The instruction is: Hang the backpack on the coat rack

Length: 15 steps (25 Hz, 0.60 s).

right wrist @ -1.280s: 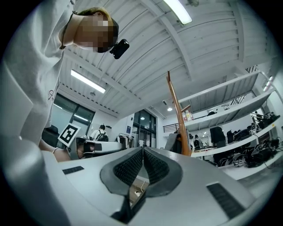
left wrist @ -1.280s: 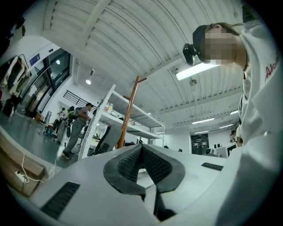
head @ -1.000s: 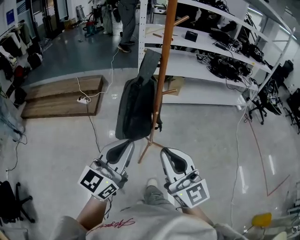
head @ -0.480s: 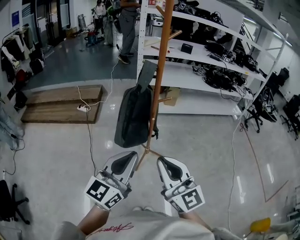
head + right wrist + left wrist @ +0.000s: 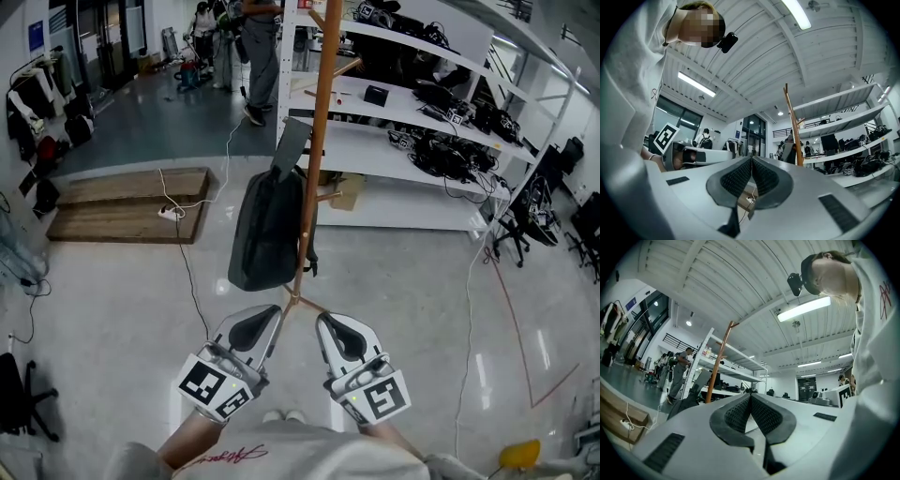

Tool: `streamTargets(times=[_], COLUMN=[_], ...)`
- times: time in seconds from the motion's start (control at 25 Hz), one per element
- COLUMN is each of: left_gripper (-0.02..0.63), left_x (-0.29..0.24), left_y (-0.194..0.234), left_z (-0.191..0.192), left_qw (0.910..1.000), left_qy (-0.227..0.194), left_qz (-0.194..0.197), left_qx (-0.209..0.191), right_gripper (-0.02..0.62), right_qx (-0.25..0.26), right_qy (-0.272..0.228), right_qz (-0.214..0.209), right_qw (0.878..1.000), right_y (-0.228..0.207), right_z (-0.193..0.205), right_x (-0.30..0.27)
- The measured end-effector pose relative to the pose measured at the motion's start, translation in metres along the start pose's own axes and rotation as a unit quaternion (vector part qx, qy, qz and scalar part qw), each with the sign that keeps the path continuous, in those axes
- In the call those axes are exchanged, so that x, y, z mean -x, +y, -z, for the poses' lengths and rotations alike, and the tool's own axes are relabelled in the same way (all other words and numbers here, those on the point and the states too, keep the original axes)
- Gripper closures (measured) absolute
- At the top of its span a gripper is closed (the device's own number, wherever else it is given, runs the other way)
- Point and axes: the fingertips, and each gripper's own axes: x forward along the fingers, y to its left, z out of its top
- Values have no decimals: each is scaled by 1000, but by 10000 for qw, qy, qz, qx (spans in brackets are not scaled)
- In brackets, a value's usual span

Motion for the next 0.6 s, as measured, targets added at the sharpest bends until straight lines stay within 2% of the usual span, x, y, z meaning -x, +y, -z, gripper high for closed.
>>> streamTargets(times=[0.6], left_gripper=[589], left_x=[2], left_y=[-10], left_z=[1], left_qw=[9999], left_qy=[47], left_qz=[-78], left_qx=[46], right_gripper=[575], right_qx=[25], right_qy=[-49], right_qz=[-92], right_qw=[9999], right_y=[2], right_z=[-7], right_x=[8])
